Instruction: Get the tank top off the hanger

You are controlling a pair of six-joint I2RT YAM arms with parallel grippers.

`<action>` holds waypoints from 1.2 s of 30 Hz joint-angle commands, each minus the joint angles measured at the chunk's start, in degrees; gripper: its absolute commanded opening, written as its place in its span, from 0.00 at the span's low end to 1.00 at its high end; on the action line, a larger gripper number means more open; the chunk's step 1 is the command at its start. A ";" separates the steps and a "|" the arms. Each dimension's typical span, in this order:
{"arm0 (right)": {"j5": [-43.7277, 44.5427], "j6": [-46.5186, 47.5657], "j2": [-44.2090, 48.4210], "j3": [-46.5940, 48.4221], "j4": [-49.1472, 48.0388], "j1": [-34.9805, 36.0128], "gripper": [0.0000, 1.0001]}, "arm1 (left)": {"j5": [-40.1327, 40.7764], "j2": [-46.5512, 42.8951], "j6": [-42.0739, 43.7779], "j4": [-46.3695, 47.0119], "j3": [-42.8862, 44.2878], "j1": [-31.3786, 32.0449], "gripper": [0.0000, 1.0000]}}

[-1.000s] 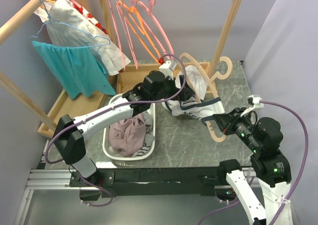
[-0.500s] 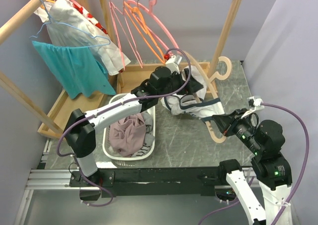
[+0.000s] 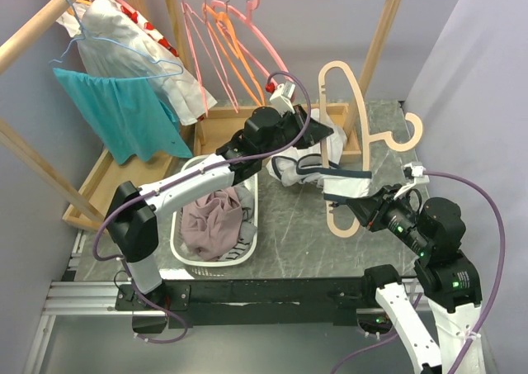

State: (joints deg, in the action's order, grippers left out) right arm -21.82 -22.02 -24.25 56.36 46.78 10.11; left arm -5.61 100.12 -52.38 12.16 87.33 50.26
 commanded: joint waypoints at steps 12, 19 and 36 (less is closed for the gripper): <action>5.39 1.28 0.79 4.72 -8.47 -0.09 0.35 | -4.85 -0.89 7.38 -3.99 -3.13 0.72 0.01; 0.73 0.75 -0.80 3.32 -9.08 -0.09 0.00 | -5.20 -1.24 7.12 -3.29 -3.22 0.72 0.01; 9.96 -14.17 -2.91 -10.99 -7.85 -0.09 0.53 | -3.18 -7.13 11.07 2.78 -6.65 0.63 0.01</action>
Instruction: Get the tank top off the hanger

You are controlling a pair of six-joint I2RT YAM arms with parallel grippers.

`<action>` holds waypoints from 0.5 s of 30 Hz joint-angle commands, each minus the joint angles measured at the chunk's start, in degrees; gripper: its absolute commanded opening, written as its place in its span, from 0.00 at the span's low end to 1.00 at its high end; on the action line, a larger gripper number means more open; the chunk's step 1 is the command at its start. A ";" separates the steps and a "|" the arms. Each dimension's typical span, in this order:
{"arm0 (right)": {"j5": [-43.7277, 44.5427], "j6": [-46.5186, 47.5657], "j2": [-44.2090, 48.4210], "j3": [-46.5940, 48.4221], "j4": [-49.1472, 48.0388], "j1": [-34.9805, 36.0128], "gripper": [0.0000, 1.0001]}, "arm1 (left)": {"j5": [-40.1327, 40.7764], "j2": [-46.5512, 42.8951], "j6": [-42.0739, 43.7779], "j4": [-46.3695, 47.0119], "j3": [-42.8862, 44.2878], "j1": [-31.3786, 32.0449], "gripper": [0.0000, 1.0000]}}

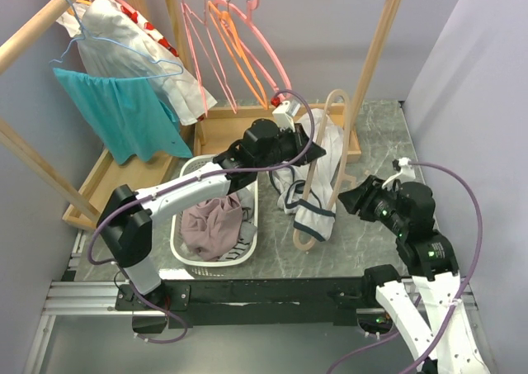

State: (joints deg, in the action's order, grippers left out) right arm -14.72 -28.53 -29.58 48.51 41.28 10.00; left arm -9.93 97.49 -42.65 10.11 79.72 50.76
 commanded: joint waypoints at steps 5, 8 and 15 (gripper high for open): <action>3.12 -10.23 7.42 -10.35 -7.69 0.02 0.57 | 0.80 -4.68 0.82 5.18 0.35 0.13 0.01; 2.77 -10.05 8.14 -11.95 -12.53 0.11 0.57 | 0.62 -4.86 0.56 5.36 -0.09 0.04 0.01; 3.39 -9.17 7.18 -19.66 -27.80 0.02 0.57 | -0.26 -4.86 -0.06 5.89 -0.45 0.04 0.01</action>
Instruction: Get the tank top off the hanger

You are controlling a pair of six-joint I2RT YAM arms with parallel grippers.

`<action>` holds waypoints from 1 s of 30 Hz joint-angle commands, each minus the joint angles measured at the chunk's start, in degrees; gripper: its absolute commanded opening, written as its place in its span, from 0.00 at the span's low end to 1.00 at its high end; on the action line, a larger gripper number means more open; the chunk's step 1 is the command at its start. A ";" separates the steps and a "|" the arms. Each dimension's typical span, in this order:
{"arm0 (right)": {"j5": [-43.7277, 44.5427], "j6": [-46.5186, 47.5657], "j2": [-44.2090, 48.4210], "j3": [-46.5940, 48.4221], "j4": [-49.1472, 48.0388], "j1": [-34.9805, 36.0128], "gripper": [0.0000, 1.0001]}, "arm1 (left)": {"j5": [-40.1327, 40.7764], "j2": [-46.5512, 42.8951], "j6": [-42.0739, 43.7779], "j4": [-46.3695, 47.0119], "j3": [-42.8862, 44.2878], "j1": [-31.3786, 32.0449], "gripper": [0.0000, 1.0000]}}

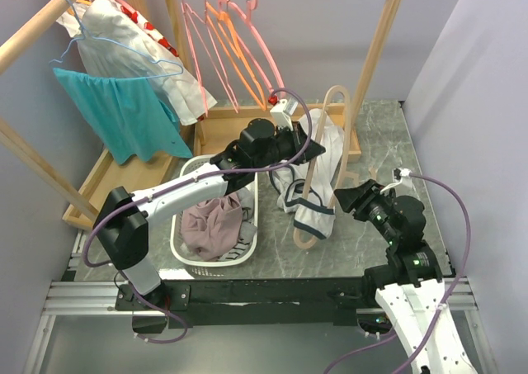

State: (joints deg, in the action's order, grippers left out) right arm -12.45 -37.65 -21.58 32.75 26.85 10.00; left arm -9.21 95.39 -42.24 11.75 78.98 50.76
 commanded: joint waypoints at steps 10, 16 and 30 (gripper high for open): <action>-1.97 -0.94 -6.01 -9.20 -29.04 -0.07 0.40 | -2.47 -2.23 -1.00 5.13 0.12 0.04 0.01; -1.35 0.65 -7.77 -6.74 -27.82 0.02 0.00 | -3.00 -1.70 -1.18 4.25 -0.67 -0.31 0.09; 33.88 0.64 -8.91 4.68 -3.66 -0.07 0.00 | -1.76 -9.52 8.22 -1.81 -9.54 0.12 0.99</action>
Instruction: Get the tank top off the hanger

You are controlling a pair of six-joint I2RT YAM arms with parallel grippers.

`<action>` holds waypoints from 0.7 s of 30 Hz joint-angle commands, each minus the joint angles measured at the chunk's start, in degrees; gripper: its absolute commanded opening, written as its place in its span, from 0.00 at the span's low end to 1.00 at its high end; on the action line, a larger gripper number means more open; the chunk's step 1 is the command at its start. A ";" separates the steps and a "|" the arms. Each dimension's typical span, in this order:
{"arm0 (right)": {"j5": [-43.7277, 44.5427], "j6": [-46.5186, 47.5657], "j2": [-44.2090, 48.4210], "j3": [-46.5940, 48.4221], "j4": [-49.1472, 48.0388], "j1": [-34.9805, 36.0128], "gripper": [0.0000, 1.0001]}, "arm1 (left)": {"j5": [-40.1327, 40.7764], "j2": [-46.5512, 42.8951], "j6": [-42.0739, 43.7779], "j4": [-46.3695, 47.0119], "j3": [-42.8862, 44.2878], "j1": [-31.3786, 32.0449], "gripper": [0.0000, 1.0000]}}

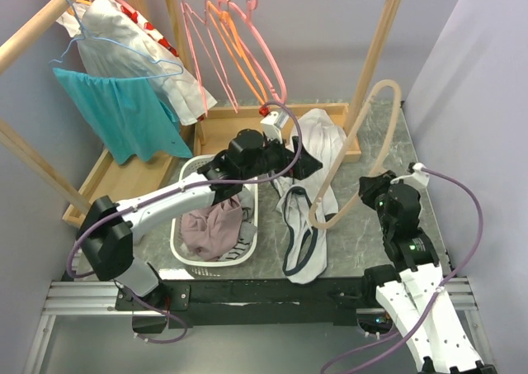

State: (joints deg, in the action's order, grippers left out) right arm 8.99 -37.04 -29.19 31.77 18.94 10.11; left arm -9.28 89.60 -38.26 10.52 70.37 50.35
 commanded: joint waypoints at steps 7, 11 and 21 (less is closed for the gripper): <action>9.90 5.65 -7.37 13.39 7.60 -0.09 0.00 | -2.06 -7.24 8.72 -0.07 -3.23 3.70 0.99; 6.66 6.89 -6.59 14.72 8.22 -0.09 0.00 | -0.22 -5.85 12.15 -1.38 0.37 6.51 0.99; -2.75 7.33 -3.95 17.27 8.57 -0.09 0.00 | 1.01 5.40 9.26 -2.53 6.54 8.71 1.00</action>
State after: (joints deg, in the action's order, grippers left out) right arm 10.61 -30.50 -35.31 45.80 29.28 10.09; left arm -10.07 92.40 -28.23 7.62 74.59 58.52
